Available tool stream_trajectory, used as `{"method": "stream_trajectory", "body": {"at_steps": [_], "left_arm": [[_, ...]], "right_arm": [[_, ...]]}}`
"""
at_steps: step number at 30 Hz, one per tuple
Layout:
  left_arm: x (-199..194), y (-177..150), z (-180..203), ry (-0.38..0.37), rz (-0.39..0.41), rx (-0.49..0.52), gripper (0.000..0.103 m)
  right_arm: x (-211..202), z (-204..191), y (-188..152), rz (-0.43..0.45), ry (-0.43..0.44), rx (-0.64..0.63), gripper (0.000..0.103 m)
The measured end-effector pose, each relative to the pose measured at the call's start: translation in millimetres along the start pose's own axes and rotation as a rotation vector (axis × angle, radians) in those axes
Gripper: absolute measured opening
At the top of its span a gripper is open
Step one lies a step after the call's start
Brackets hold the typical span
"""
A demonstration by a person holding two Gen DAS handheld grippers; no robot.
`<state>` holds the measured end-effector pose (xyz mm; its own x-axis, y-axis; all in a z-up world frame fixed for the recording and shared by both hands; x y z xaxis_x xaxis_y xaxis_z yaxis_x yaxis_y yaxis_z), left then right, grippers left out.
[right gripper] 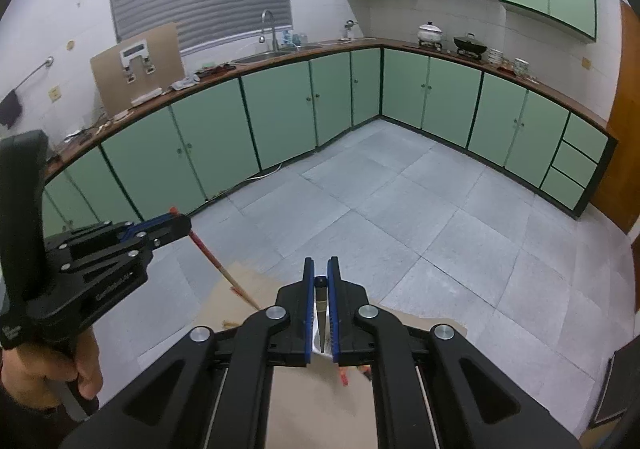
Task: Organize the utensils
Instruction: 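Carry both chopsticks to the white holder and lower them in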
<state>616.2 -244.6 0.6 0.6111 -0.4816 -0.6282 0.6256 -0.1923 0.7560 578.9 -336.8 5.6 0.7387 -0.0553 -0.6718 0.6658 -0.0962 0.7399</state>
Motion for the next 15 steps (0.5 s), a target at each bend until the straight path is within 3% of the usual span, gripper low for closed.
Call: {"method": "stream_trajectory", "body": {"at_steps": [8,15], "left_arm": [[69.5,-25.4,-9.3,0.013,-0.076,0.01,0.005],[107.2,-48.1,-24.7,0.015,-0.12,0.004,0.005]], "right_arm": [[63.9,21.0,-15.7,-0.036,-0.007,0.031,0.006],[107.2,30.6,-39.6,-0.083,-0.005,0.044,0.006]]}}
Point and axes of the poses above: each gripper's, at about its wrist camera, not at the fingertips, and x roughly the way its jaws point, z to its right, y to its top, the point moved 8 cm from there along x, roughly the way its jaws point, and after that the axes turned 4 degrees about -y, right-handed, at the moved point
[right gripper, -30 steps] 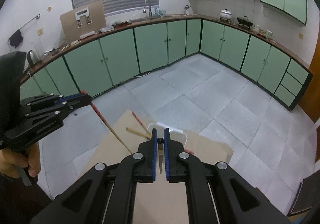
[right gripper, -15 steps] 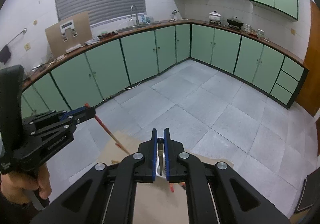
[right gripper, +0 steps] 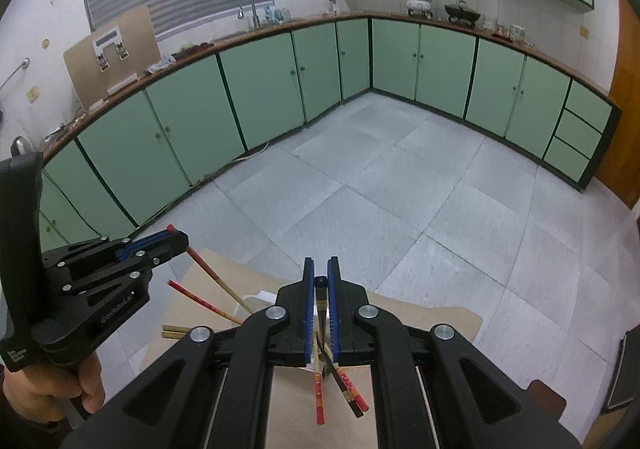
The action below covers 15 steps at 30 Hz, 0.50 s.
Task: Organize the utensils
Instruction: 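Carry both chopsticks to the white holder and lower them in, then open both grippers to release the chopsticks and withdraw from the holder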
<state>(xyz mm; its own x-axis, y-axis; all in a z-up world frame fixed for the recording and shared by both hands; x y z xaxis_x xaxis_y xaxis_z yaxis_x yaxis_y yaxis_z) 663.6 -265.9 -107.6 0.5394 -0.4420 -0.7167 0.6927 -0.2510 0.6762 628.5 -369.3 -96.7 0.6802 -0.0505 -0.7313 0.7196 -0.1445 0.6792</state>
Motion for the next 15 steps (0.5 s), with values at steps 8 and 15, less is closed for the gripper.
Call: {"method": "stream_trajectory", "body": {"at_steps": [8,15], "left_arm": [[21.2,-17.8,-10.0,-0.006,-0.042,-0.017,0.005],[14.9,-17.5,-13.2,0.027,-0.031,-0.019,0.037]], "right_arm": [[16.2,6.1,-12.8,-0.024,0.001,0.022,0.006],[13.7,11.4,-20.6,-0.034,0.008,0.031,0.014]]}}
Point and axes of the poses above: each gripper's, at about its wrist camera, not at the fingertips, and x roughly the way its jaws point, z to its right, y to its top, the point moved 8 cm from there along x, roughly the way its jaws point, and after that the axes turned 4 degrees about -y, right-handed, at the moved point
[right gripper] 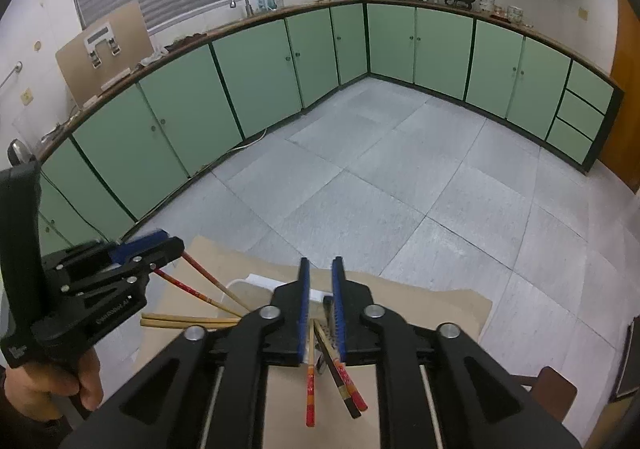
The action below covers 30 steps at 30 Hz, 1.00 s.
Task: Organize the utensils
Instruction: 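Open both grippers to release the chopsticks and withdraw from the holder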
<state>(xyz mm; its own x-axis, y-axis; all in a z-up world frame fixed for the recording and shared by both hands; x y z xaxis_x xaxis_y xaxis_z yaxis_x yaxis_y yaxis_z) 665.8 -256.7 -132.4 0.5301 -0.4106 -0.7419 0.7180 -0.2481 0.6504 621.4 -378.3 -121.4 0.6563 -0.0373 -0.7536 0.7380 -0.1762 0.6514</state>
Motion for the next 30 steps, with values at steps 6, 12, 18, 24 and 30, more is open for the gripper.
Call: {"method": "stream_trajectory", "body": {"at_steps": [6,12,18,24,30], "left_arm": [[-17.7,-4.2,-9.3,-0.002,0.031,-0.023,0.046],[-61.0,-33.1,-18.6,0.006,0.146,-0.033,0.081],[-119.7,-81.6,-13.3,0.068,0.271,0.031,0.094],[-184.4,-149.7,-18.6,0.162,0.367,-0.018,0.098],[-254.1,-234.1,-12.5,0.27,0.416,-0.018,0.098]], "right_arm": [[-16.1,7.3,-8.3,0.034,0.005,0.02,0.014],[-44.2,13.6,-38.6,0.136,-0.019,0.019,0.049],[-80.8,10.8,-82.5,0.247,-0.085,0.065,0.093],[-132.5,5.4,-151.9,0.354,-0.201,0.076,0.097],[-200.7,-12.4,-246.1,0.407,-0.319,0.128,0.097]]}}
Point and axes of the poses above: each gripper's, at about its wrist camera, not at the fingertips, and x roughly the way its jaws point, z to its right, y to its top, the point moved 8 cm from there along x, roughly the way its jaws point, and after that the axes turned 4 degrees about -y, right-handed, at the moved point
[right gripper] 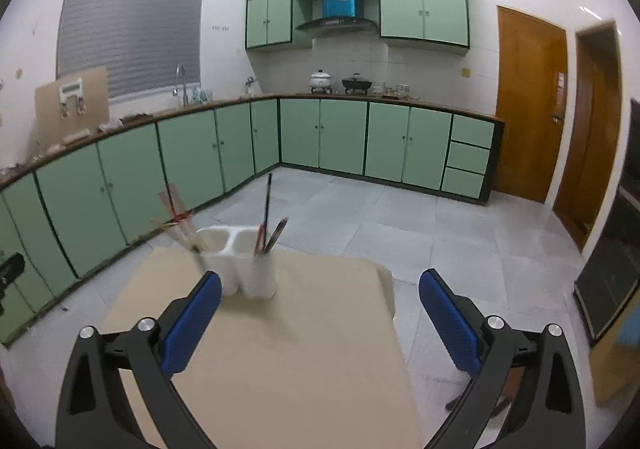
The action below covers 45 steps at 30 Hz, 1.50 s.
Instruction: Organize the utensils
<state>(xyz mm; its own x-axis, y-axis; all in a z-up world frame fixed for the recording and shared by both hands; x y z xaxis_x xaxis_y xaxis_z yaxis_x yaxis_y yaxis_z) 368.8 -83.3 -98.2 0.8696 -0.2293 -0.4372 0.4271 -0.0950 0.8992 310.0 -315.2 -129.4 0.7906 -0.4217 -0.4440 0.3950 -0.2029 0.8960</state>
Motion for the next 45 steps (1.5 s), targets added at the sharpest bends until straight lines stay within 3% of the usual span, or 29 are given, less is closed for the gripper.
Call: {"method": "stream_trajectory", "body": {"at_steps": [5,7,10,16,21,30,38,45], "left_arm": [[-76.8,-30.4,-5.6,0.016,0.03,0.012,0.098],[-108.9,-41.7,-3.6,-0.02,0.013,-0.003,0.098],[-155.8,-54.3,-3.7,-0.035,0.041,-0.029,0.098],[-212.9,-80.8,-23.9,0.034,0.009,-0.098,0.098],[-257.6,-84.3,-46.6,0.134,0.044,-0.096,0.098],[-317.7,-78.9,-29.2,0.137,0.152,-0.072,0.098],[-315.3,-80.4,0.6,0.098,0.149,-0.04,0.098],[-310.0,-83.6,-5.8,0.106,0.138,-0.074,0.098]], "right_arm": [[-84.1,6.3,-43.9,0.009,0.06,0.072,0.097],[-112.1,11.2,-57.6,0.012,0.084,0.093,0.097],[-153.6,9.2,-75.3,0.028,0.064,0.055,0.097],[-233.1,12.1,-106.1,0.082,0.032,0.055,0.097],[-262.6,3.1,-114.8,0.08,0.055,0.029,0.097],[-292.4,1.8,-104.7,0.122,0.044,0.003,0.097],[-293.4,10.9,-97.3,0.16,0.011,0.012,0.097],[-286.2,13.1,-101.2,0.147,0.014,0.013,0.097]]}}
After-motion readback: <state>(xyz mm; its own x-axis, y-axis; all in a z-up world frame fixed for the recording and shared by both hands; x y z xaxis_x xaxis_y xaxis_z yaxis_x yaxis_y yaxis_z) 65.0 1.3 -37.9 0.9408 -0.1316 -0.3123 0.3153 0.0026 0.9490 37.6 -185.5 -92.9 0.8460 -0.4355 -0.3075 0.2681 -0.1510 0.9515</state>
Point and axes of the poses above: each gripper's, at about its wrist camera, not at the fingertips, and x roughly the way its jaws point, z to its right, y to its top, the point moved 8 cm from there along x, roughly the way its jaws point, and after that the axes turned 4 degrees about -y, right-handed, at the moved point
